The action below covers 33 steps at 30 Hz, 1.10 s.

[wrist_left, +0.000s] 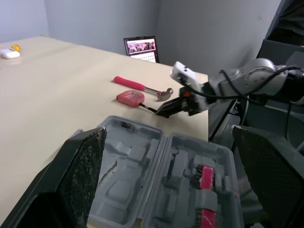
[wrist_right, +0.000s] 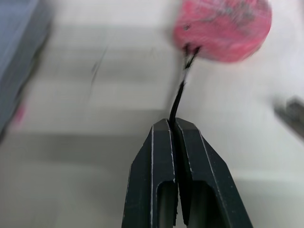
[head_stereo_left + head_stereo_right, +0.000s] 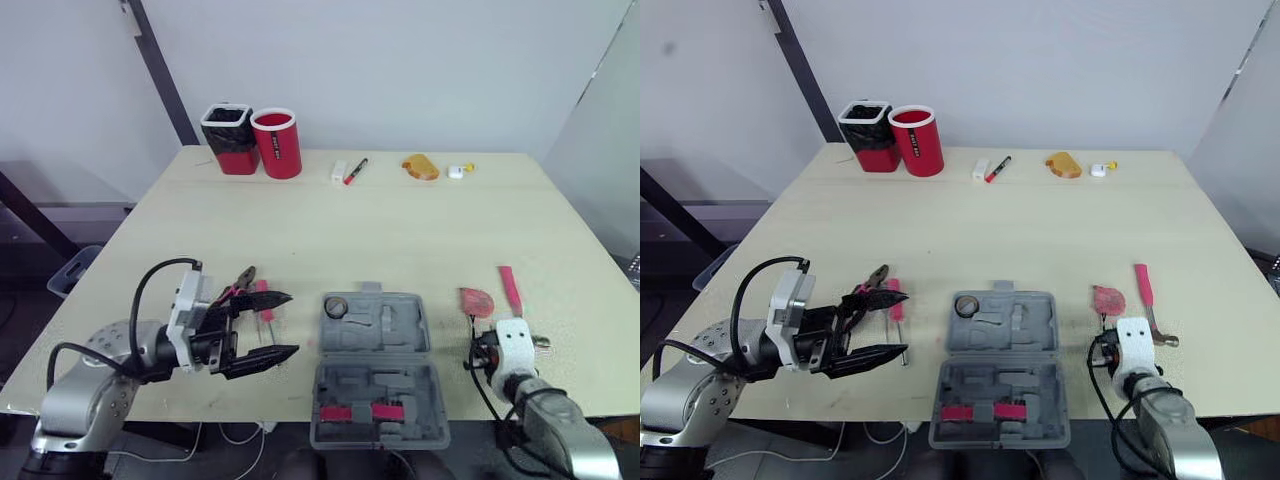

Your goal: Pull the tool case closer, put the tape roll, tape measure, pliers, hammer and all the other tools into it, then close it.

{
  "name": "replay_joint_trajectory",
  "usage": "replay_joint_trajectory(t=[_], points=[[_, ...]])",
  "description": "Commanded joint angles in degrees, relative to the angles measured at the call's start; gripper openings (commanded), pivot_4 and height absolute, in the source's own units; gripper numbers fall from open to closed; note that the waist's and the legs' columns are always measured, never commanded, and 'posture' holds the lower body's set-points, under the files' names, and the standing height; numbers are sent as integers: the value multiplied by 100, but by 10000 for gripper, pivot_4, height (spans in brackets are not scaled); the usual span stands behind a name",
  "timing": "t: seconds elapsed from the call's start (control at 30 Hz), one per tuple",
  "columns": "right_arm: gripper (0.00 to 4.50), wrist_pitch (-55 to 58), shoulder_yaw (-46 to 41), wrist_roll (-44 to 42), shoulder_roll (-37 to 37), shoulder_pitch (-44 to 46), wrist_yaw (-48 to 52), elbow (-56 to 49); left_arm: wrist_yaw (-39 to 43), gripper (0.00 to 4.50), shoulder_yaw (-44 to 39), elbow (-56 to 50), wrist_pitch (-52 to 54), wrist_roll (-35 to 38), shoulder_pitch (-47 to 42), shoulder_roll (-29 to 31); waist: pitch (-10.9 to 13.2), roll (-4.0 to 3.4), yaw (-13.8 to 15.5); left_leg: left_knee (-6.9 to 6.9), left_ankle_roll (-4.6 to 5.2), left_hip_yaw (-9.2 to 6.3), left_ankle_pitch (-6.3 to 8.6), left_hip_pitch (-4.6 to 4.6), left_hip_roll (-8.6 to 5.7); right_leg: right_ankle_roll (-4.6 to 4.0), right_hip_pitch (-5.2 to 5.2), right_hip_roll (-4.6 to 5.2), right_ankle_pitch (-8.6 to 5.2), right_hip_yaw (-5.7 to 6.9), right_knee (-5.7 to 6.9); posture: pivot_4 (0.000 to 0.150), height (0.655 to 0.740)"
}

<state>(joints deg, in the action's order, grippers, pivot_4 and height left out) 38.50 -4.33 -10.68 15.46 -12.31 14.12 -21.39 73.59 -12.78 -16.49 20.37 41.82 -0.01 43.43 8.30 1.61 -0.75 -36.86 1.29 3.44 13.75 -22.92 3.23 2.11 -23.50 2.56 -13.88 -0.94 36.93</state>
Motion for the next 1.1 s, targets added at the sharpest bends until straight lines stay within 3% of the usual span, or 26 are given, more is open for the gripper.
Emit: replay_joint_trajectory(t=[0.03,0.23,0.33,0.4,0.43,0.47,0.73,0.83,0.93,1.0,1.1], points=[[1180,130,71,-111,7,-288,113,-196,46,45000,-39,-43,-107,9,2,-10,-3,4,-1,0,0,-2,0,1,2,3,0,0,-2,0,0,1500,7400],[1180,185,27,-109,-104,-242,-47,-315,44,45000,-12,-18,-116,-13,-14,-32,-3,6,-4,-1,0,-11,0,3,4,1,-1,1,0,-2,0,1500,7400],[8564,275,-28,-45,-123,-11,-186,-207,39,45000,4,-4,-117,-30,-26,-43,-3,5,-9,-1,0,-11,0,3,4,-2,-2,1,2,-2,0,1500,7400],[16344,356,-63,-55,-170,188,-273,-117,29,45000,9,-2,-112,-33,-33,-49,-3,5,-11,-1,0,-9,0,3,4,-2,-2,1,2,-3,0,1500,7400],[23280,399,-61,-49,-196,308,-315,-44,25,45000,12,-2,-110,-34,-34,-53,-3,5,-9,-2,0,-8,0,3,4,-2,-2,1,2,-4,0,1500,7400],[26355,423,-57,-42,-214,384,-347,4,23,45000,13,-3,-110,-36,-35,-55,-3,5,-7,-2,0,-8,0,3,4,-2,-2,1,2,-4,0,1500,7400],[26355,369,-120,201,-466,885,-835,533,8,45000,-29,-52,-112,-48,-1,-67,-3,6,-12,-2,0,-7,0,3,1,-13,-2,1,9,-4,0,1500,7400],[19805,329,-181,209,-487,912,-891,614,4,45000,-49,-57,-114,-56,3,-74,-5,9,-11,-2,0,-6,0,3,1,-13,-2,2,9,-5,0,1500,7400],[6648,286,-205,194,-446,908,-857,691,9,45000,-59,-74,-113,-50,29,-76,-6,9,-7,-2,0,-6,0,3,1,-13,-1,2,9,-6,0,1500,7400],[372,259,-195,187,-420,900,-823,721,33,45000,-60,-82,-110,-24,32,-81,-6,9,-7,-2,0,-6,0,2,1,-13,-1,2,9,-6,0,1500,7400],[372,185,-134,220,-311,875,-726,779,92,45000,-61,-63,-149,-6,21,-97,-6,10,-6,-2,0,-6,0,3,1,-13,-1,2,9,-6,0,1500,7400]])
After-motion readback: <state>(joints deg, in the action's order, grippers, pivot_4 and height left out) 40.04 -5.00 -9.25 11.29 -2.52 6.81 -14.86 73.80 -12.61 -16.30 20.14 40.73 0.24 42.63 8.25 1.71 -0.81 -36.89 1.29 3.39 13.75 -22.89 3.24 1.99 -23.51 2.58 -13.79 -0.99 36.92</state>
